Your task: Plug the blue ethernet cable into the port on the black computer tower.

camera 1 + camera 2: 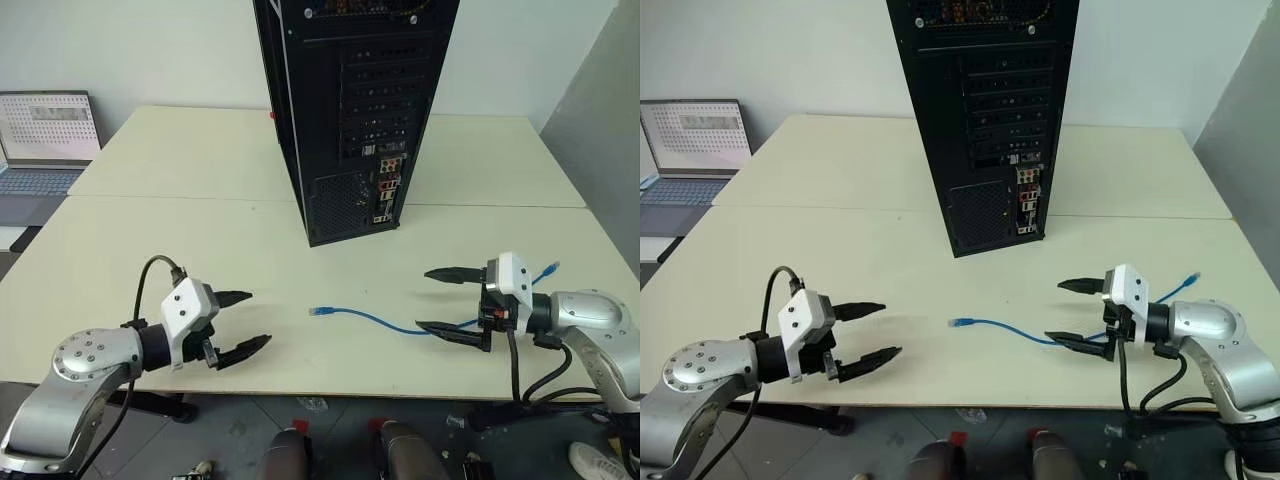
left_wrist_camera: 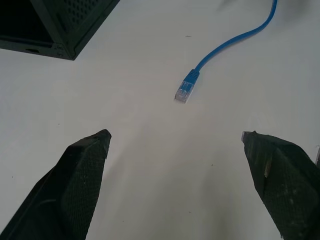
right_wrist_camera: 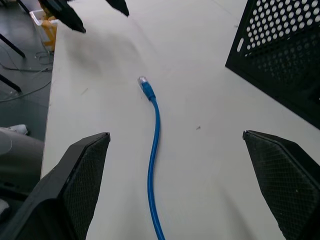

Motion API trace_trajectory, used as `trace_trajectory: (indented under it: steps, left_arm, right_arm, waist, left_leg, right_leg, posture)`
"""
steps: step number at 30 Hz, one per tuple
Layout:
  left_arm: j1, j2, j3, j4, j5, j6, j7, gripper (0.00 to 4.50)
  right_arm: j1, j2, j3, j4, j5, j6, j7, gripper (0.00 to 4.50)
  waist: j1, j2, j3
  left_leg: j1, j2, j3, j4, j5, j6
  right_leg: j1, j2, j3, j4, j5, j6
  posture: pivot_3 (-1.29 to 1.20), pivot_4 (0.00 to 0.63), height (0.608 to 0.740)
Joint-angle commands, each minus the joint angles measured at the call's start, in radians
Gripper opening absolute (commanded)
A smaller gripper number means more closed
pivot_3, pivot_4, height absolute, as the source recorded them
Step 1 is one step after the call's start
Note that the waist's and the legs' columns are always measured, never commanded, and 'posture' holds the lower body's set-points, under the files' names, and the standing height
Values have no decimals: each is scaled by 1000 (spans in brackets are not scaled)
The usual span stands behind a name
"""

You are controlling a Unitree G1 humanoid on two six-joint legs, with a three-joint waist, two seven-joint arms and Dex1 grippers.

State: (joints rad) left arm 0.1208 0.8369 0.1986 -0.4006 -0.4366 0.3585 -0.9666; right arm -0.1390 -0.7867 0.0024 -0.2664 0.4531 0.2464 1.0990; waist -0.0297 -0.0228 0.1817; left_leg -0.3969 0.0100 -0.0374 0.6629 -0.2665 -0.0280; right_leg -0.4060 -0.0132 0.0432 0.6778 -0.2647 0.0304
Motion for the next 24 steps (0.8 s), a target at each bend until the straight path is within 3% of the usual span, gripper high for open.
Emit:
trace_trajectory:
  steps: [1,11,24]
  left_arm:
    - [4,14,27,-43,-7,-24,-13,4467]
    - [47,21,1,-49,44,-59,-28,4467]
    - [0,44,-62,55,129,-109,-63,4467]
  right_arm:
    - [5,2,-4,-8,-8,-30,19,4500]
    - [-27,48,71,-23,-35,4,-11,4500]
    - [-250,300,310,201,-216,26,-99,4500]
  waist:
    - [-1,0,0]
    - [-1,0,0]
    - [-2,0,0]
  left_leg:
    - [0,0,0,0,0,0]
    - [0,0,0,0,0,0]
    - [0,1,0,0,0,0]
  right_leg:
    - [0,0,0,0,0,0]
    - [0,0,0,0,0,0]
    - [0,2,0,0,0,-1]
  posture:
    - [0,150,740]
    - [0,150,740]
    - [0,150,740]
